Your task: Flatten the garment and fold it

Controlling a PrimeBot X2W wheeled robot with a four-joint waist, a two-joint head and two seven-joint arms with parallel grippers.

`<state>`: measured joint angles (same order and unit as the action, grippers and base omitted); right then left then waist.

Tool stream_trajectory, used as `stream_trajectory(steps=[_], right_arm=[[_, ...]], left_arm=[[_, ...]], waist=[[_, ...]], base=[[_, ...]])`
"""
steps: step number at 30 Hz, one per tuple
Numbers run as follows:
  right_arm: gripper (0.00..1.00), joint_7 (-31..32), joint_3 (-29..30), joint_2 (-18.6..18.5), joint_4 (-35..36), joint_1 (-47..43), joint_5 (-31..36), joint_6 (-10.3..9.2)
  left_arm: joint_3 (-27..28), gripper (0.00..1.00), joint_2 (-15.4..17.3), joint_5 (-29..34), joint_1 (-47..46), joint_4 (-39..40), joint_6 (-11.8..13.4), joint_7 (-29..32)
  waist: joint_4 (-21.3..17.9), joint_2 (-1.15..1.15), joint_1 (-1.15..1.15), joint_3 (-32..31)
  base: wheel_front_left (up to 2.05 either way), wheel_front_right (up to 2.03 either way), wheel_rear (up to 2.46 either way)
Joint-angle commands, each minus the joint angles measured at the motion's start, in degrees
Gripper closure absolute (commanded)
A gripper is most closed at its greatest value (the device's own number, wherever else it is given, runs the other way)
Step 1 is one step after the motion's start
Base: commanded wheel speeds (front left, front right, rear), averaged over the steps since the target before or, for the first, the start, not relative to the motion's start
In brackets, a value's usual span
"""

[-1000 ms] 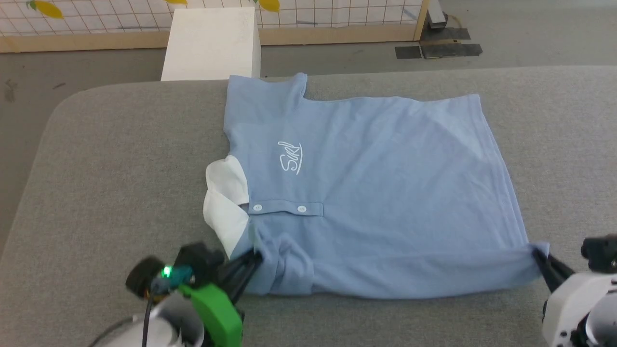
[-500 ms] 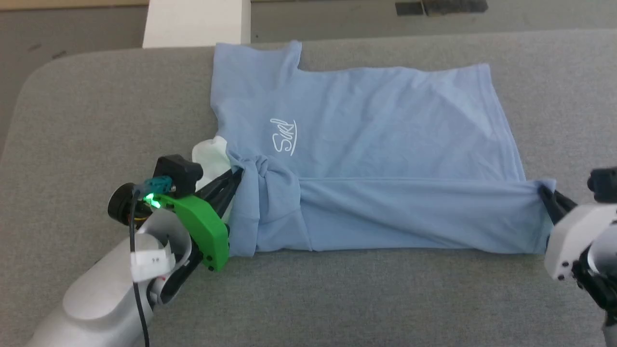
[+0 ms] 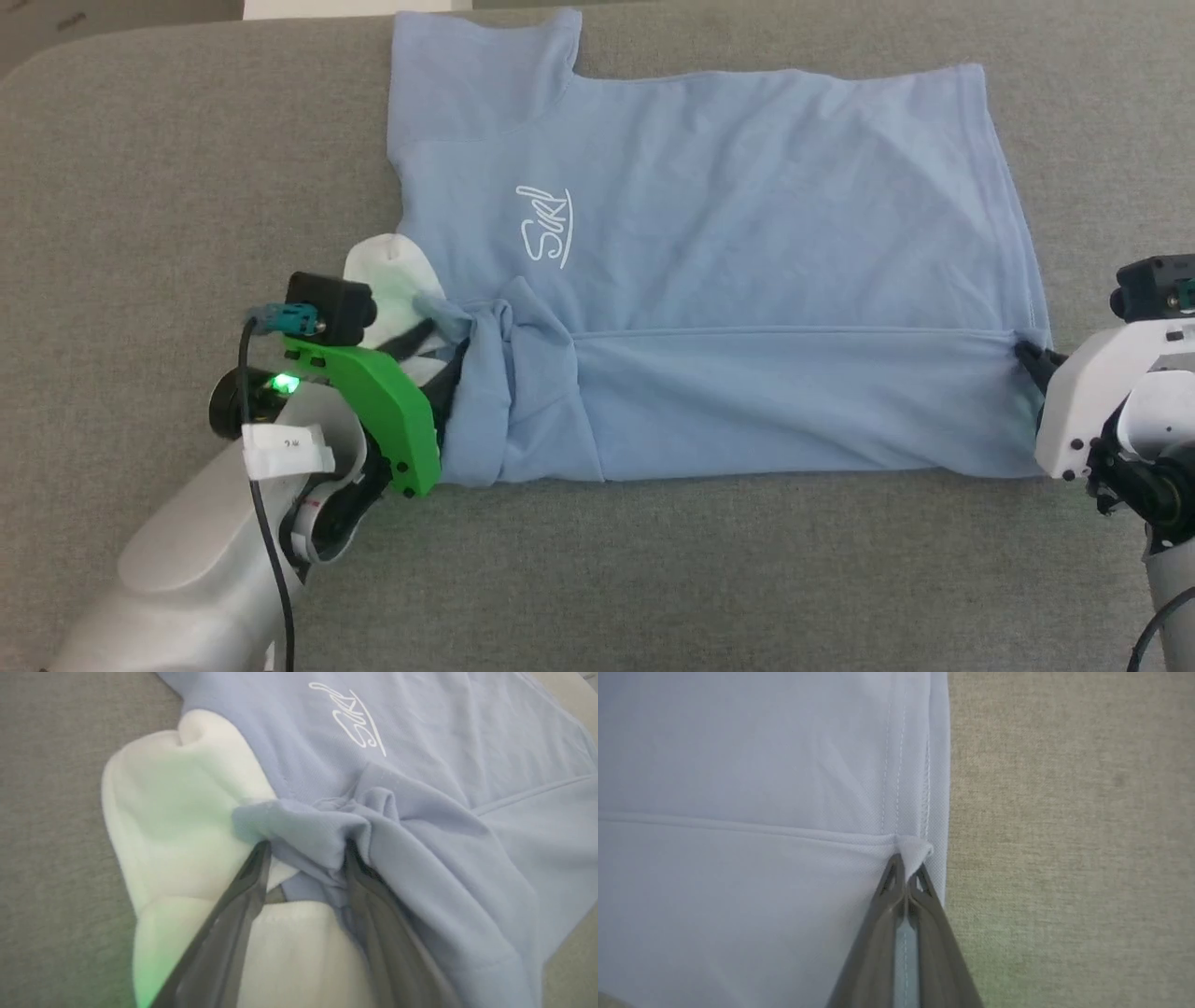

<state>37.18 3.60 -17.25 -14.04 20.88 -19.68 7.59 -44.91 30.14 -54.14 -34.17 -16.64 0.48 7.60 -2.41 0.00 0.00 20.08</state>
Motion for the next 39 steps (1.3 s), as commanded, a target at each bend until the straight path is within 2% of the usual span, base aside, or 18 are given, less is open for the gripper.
stream_trajectory(steps=[1,5,8,11,14,19,25,30,35,39], right_arm=[[0.00,0.3,0.4,0.5,-0.7,-0.3,-0.3,-0.10],[0.00,-4.6,2.3,1.5,0.2,-2.4,-0.2,-0.10],[0.00,-11.1,3.9,2.6,2.2,-5.2,0.2,-0.10],[0.00,-18.3,5.4,4.4,5.0,-8.6,0.6,-0.10],[0.00,-24.5,6.3,6.5,7.7,-11.8,0.9,-0.10],[0.00,-32.1,7.4,10.8,11.5,-17.0,1.8,-0.10],[0.00,-36.0,8.2,13.6,14.1,-21.0,2.9,-0.10],[0.00,-37.0,7.5,14.2,14.1,-22.1,2.6,-0.10],[0.00,-37.7,6.6,14.3,13.0,-21.8,1.9,-0.10],[0.00,-38.1,5.8,14.4,12.1,-21.5,1.4,-0.10]], left_arm=[[0.1,0.00,-0.4,-0.1,1.4,-0.1,0.8,-1.3],[2.7,0.00,-0.8,1.9,3.9,1.0,4.3,-10.0],[4.4,0.00,-1.1,3.7,6.7,2.2,7.6,-16.6],[5.6,0.00,-1.8,5.3,9.7,4.1,10.2,-20.6],[7.4,0.00,-3.4,5.8,13.0,6.7,11.9,-22.1],[7.6,0.00,-6.0,7.4,19.1,9.9,13.6,-22.5],[5.5,0.00,-7.8,7.5,22.6,7.8,16.4,-20.6],[5.7,0.00,-9.4,5.7,22.6,4.3,18.8,-17.6],[7.6,0.00,-11.0,2.7,21.6,0.2,22.9,-13.2],[8.6,0.00,-11.7,0.6,20.5,-3.0,24.3,-9.9]], waist=[[0.6,0.00,0.00,-2.0],[1.2,0.00,0.00,-5.4],[1.6,0.00,0.00,-8.0],[1.8,0.00,0.00,-10.2],[1.7,0.00,0.00,-11.7],[1.0,0.00,0.00,-13.4],[0.1,0.00,0.00,-14.7],[-0.9,0.00,0.00,-15.3],[-2.0,0.00,0.00,-15.5],[-2.8,0.00,0.00,-15.3]], base=[[0.00,0.00,0.00],[0.00,0.00,0.00],[0.00,0.00,0.00],[0.00,0.00,0.00],[0.00,0.00,0.00],[0.00,0.00,0.00],[0.00,0.00,0.00],[0.00,0.00,0.00],[0.00,0.00,0.00],[0.00,0.00,0.00]])
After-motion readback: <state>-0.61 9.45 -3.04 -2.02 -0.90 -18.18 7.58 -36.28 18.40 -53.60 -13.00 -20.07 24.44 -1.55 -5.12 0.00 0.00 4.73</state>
